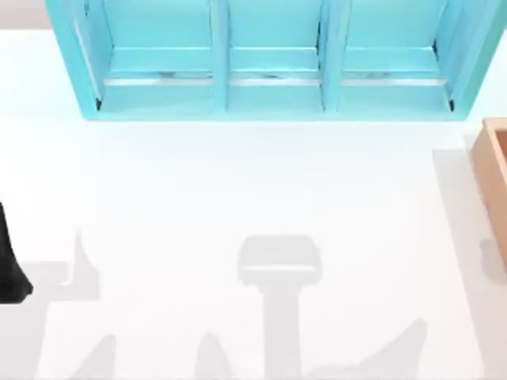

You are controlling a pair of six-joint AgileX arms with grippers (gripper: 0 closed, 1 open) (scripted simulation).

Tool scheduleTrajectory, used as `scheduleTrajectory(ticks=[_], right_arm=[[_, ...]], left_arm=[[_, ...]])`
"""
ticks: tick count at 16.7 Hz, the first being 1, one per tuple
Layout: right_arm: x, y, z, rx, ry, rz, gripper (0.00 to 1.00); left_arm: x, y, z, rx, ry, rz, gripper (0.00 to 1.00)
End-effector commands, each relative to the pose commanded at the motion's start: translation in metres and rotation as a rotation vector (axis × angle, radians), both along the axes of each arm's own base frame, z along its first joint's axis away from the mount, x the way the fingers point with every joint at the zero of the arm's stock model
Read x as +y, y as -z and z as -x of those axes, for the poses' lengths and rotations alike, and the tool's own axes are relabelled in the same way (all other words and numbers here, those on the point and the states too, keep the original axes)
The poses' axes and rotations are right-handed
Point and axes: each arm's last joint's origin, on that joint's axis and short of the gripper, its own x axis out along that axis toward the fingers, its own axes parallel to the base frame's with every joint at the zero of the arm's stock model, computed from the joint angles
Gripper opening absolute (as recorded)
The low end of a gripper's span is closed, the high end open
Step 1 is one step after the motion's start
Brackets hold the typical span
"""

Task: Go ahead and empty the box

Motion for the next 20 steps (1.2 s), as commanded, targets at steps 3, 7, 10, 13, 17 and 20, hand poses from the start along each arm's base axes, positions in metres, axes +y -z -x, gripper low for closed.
scheduleTrajectory(ticks=[3, 7, 10, 13, 17, 20], right_arm=[[-0.015, -0.013, -0.033, 0.291, 0.017, -0.015, 1.00], [-0.039, -0.014, -0.078, 0.633, 0.019, -0.069, 1.00], [-0.055, -0.009, -0.101, 0.809, 0.013, -0.114, 1.00], [-0.064, -0.005, -0.113, 0.896, 0.007, -0.142, 1.00], [-0.065, -0.004, -0.115, 0.905, 0.006, -0.145, 1.00], [-0.065, 0.001, -0.116, 0.909, 0.004, -0.145, 1.00]], left_arm=[[0.000, 0.000, 0.000, 0.000, 0.000, 0.000, 1.00], [0.000, 0.000, 0.000, 0.000, 0.000, 0.000, 1.00], [0.000, 0.000, 0.000, 0.000, 0.000, 0.000, 1.00], [0.000, 0.000, 0.000, 0.000, 0.000, 0.000, 1.00], [0.000, 0.000, 0.000, 0.000, 0.000, 0.000, 1.00], [0.000, 0.000, 0.000, 0.000, 0.000, 0.000, 1.00]])
